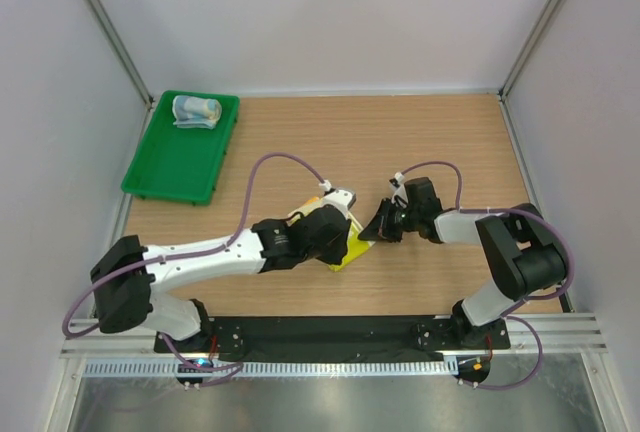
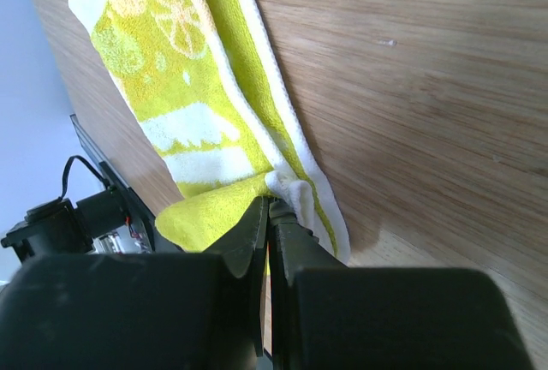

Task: Roll the towels
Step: Roll the towel

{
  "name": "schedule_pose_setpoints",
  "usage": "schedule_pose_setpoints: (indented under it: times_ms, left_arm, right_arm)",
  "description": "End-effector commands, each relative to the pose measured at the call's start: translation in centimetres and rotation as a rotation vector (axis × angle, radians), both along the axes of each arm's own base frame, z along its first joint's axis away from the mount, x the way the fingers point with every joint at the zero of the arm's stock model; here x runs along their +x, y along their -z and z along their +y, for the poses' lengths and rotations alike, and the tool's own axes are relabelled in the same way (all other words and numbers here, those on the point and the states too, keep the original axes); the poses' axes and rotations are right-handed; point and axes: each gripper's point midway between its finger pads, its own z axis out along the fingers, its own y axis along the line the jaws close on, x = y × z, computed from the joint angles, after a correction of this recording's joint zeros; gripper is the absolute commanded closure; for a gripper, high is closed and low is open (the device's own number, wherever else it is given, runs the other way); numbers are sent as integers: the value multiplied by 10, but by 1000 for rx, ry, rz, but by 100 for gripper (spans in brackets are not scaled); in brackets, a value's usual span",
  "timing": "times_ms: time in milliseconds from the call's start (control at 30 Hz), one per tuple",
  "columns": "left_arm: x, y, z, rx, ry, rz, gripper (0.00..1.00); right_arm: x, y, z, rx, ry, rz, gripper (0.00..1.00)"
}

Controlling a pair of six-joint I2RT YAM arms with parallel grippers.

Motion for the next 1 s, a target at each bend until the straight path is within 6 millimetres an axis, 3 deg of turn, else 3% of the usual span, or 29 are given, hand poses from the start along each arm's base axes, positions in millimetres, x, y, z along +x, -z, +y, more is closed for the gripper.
schedule_pose_setpoints:
  times_ms: [0, 200, 433, 667, 967]
  left_arm:
    - [-2, 1, -27, -15, 131, -51, 75]
    - [1, 34, -36, 58, 179, -61, 60]
    - [19, 65, -19, 197, 102, -114, 48]
    - [18, 98, -9, 286, 113, -97, 48]
    - [2, 112, 1, 283, 139, -40, 47]
  right_arm:
    - [15, -9, -2, -29, -3, -62, 98]
    - [17, -13, -2, -42, -12, -60, 98]
    - [18, -12, -3, -58, -20, -59, 98]
    - [25, -17, 0, -53, -18, -62, 98]
    - [38, -27, 2, -69, -27, -85, 98]
